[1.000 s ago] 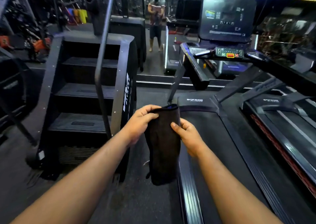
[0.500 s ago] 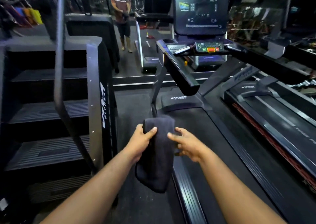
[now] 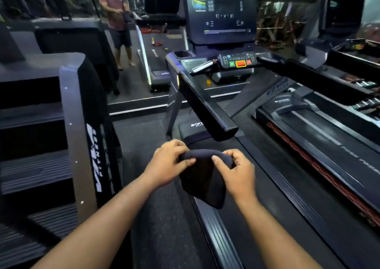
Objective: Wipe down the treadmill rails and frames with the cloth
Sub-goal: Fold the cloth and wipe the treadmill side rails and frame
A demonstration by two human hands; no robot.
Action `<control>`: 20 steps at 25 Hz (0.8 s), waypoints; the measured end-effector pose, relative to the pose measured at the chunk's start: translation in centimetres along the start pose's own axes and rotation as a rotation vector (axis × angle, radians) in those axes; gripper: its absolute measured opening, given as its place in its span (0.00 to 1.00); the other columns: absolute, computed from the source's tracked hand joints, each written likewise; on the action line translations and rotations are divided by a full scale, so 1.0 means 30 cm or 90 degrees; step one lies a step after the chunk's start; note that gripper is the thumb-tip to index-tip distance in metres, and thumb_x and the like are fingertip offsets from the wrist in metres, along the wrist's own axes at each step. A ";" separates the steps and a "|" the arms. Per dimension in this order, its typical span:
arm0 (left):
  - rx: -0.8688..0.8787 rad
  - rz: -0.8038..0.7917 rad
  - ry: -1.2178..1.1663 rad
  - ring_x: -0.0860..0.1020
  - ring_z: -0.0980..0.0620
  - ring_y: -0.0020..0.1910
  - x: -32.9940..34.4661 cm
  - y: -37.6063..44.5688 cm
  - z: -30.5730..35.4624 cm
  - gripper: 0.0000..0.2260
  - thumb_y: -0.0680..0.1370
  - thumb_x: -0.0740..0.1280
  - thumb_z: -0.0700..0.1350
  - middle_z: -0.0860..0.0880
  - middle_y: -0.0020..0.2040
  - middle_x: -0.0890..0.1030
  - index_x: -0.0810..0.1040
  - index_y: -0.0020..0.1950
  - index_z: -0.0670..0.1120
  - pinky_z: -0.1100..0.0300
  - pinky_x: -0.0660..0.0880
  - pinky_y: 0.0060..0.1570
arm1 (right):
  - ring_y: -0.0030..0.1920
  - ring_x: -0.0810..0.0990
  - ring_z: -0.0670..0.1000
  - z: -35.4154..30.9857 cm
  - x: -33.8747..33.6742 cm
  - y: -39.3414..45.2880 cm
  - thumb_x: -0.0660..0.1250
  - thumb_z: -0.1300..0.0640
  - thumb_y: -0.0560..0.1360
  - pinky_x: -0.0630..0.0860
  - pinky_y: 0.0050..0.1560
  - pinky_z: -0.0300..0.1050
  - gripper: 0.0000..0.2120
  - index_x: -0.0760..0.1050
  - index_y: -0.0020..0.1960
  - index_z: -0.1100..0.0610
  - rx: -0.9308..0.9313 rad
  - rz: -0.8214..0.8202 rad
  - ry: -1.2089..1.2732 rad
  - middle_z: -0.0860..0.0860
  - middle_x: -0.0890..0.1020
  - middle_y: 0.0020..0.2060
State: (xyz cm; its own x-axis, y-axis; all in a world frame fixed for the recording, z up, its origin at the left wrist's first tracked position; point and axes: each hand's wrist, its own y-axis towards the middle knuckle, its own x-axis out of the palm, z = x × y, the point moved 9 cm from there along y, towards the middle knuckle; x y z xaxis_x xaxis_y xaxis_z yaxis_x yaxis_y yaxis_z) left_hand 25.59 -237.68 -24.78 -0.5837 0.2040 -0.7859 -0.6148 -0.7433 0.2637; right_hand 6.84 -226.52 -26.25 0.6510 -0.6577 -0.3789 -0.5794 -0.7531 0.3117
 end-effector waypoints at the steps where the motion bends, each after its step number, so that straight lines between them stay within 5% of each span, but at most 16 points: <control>1: 0.006 -0.028 -0.120 0.78 0.54 0.48 -0.002 0.069 0.002 0.13 0.74 0.66 0.61 0.56 0.45 0.80 0.80 0.48 0.54 0.53 0.76 0.49 | 0.42 0.80 0.46 -0.041 -0.026 0.042 0.76 0.50 0.72 0.78 0.45 0.52 0.11 0.75 0.47 0.48 -0.018 0.066 -0.007 0.44 0.82 0.40; 5: 0.089 -0.051 -0.349 0.79 0.58 0.45 -0.010 0.380 0.057 0.05 0.79 0.68 0.47 0.51 0.46 0.83 0.80 0.53 0.48 0.56 0.76 0.50 | 0.68 0.71 0.56 -0.239 -0.037 0.107 0.69 0.51 0.77 0.65 0.72 0.56 0.23 0.69 0.69 0.57 -0.177 0.337 -0.178 0.54 0.74 0.66; 7: 0.102 -0.097 -0.457 0.78 0.57 0.45 0.016 0.522 0.081 0.03 0.80 0.68 0.44 0.48 0.47 0.83 0.80 0.53 0.49 0.56 0.77 0.50 | 0.78 0.57 0.59 -0.249 0.102 0.161 0.62 0.43 0.78 0.48 0.76 0.63 0.31 0.61 0.77 0.56 -0.175 0.279 -0.385 0.56 0.63 0.77; 9: 0.051 -0.115 -0.514 0.78 0.55 0.47 0.055 0.645 0.032 0.04 0.81 0.67 0.46 0.49 0.49 0.82 0.79 0.54 0.50 0.53 0.76 0.51 | 0.80 0.51 0.61 -0.150 0.223 0.248 0.57 0.35 0.77 0.43 0.72 0.73 0.37 0.54 0.80 0.52 -0.110 0.173 -0.630 0.56 0.56 0.80; 11: 0.047 -0.076 -0.386 0.78 0.51 0.53 0.063 0.775 -0.081 0.11 0.81 0.66 0.48 0.47 0.56 0.80 0.77 0.62 0.47 0.52 0.75 0.56 | 0.77 0.59 0.64 -0.039 0.273 0.365 0.60 0.33 0.76 0.53 0.69 0.79 0.39 0.54 0.80 0.49 -0.022 0.076 -0.773 0.57 0.61 0.78; 14: 0.160 -0.066 0.016 0.67 0.48 0.74 0.074 0.896 -0.223 0.22 0.82 0.61 0.52 0.48 0.76 0.68 0.67 0.76 0.48 0.44 0.65 0.71 | 0.65 0.72 0.64 -0.005 0.327 0.563 0.61 0.35 0.77 0.72 0.57 0.65 0.39 0.50 0.80 0.47 0.019 -0.021 -0.854 0.58 0.68 0.73; 17: 0.218 -0.164 0.240 0.51 0.51 0.81 0.136 0.951 -0.337 0.29 0.83 0.56 0.57 0.51 0.82 0.51 0.53 0.81 0.49 0.38 0.52 0.76 | 0.63 0.71 0.64 -0.039 0.441 0.717 0.60 0.35 0.78 0.73 0.53 0.61 0.39 0.45 0.80 0.46 -0.031 -0.109 -0.888 0.59 0.65 0.72; 20: 0.267 -0.195 0.245 0.43 0.53 0.81 0.193 0.953 -0.367 0.36 0.81 0.56 0.63 0.52 0.82 0.43 0.45 0.82 0.49 0.37 0.44 0.76 | 0.67 0.69 0.65 -0.013 0.413 0.629 0.64 0.35 0.75 0.71 0.54 0.60 0.41 0.49 0.81 0.43 -0.092 -0.141 -0.941 0.60 0.62 0.76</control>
State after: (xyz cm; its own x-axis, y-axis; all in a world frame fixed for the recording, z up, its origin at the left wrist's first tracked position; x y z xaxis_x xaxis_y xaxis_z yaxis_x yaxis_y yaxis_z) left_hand 10.47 -264.77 -27.95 -0.1648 0.0658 -0.9841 -0.9236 -0.3604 0.1305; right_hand 4.17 -248.90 -24.71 -0.4026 0.0095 -0.9153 -0.4291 -0.8852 0.1795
